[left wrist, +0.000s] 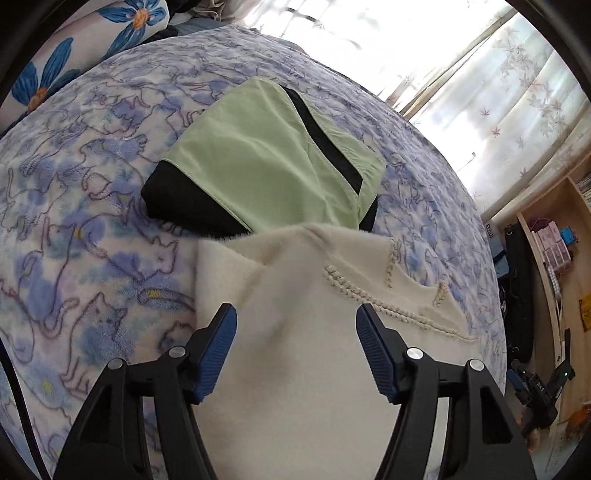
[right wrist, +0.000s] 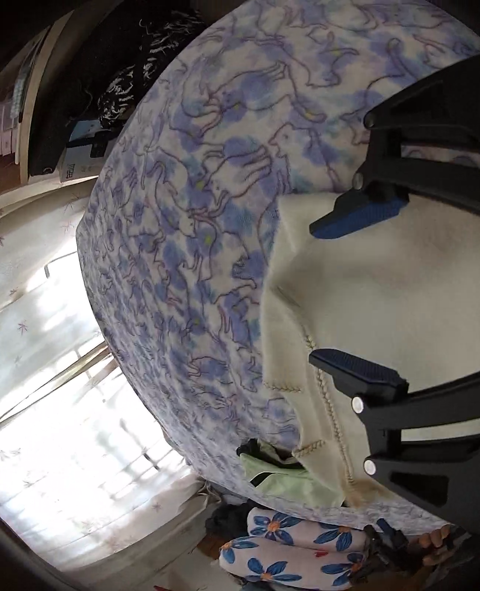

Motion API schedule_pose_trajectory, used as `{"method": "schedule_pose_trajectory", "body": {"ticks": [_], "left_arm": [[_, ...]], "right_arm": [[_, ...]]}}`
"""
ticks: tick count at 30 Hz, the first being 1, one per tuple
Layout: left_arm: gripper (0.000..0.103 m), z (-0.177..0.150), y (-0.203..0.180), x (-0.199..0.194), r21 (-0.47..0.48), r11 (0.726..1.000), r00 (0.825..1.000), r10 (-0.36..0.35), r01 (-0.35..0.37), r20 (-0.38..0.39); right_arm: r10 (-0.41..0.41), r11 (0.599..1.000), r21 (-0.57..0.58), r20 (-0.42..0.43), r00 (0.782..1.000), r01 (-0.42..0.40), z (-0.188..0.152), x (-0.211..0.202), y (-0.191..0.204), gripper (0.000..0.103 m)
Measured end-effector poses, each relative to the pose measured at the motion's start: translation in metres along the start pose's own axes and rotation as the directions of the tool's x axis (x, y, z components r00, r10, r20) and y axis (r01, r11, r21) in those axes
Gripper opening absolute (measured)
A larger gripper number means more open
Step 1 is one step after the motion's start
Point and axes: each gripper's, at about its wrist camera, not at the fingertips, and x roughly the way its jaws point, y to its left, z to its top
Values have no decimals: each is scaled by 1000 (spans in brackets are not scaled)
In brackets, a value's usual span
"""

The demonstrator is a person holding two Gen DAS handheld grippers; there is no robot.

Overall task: Fold large clothes
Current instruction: 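Lift the hem with both tools and fold it up toward the collar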

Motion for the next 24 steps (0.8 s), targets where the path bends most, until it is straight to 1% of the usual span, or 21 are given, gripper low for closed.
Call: {"method": "schedule_pose_trajectory", "body": {"ticks": [3, 5, 7, 10, 13, 16, 18, 20, 21, 22, 23, 24], "left_arm": [[65, 1, -4, 15, 75, 997, 999, 35, -34, -12], [65, -1, -8, 24, 141, 988, 998, 60, -58, -10], [65, -3, -11, 33, 196, 977, 996, 85, -82, -6], [65, -1, -13, 45, 250, 962, 993, 119, -113, -9], [64, 3, -17, 56, 299, 946, 991, 134, -127, -4], [63, 7, -24, 66, 359, 919, 985, 168, -165, 23], [60, 12, -28, 76, 384, 905, 982, 190, -182, 17], [50, 15, -31, 86, 404, 897, 981, 196, -180, 3], [47, 15, -34, 91, 409, 893, 979, 205, -189, 5], [42, 14, -37, 94, 413, 889, 977, 212, -199, 13], [31, 12, -40, 95, 418, 884, 976, 215, -207, 27], [23, 8, -44, 94, 428, 877, 975, 216, -217, 50]], "right_arm": [[-4, 999, -33, -30, 1000, 3, -5, 20, -3, 63], [-27, 998, -63, -42, 999, 24, -7, 33, -6, 63], [-45, 996, -83, -55, 997, 41, -6, 47, -9, 63], [-59, 994, -91, -75, 995, 52, -2, 65, -14, 63], [-64, 995, -87, -102, 993, 55, 3, 84, -17, 63], [-63, 993, -109, -119, 991, 50, 3, 100, -13, 62], [-70, 990, -131, -114, 991, 55, 3, 107, -8, 61], [-78, 987, -145, -98, 992, 63, 4, 111, -3, 61], [-77, 988, -144, -91, 993, 63, 4, 112, -2, 57], [-66, 988, -146, -88, 994, 53, 3, 113, -1, 51], [-70, 986, -156, -81, 994, 56, 3, 112, 1, 34], [-86, 981, -179, -65, 994, 73, 0, 110, 5, 16]]}}
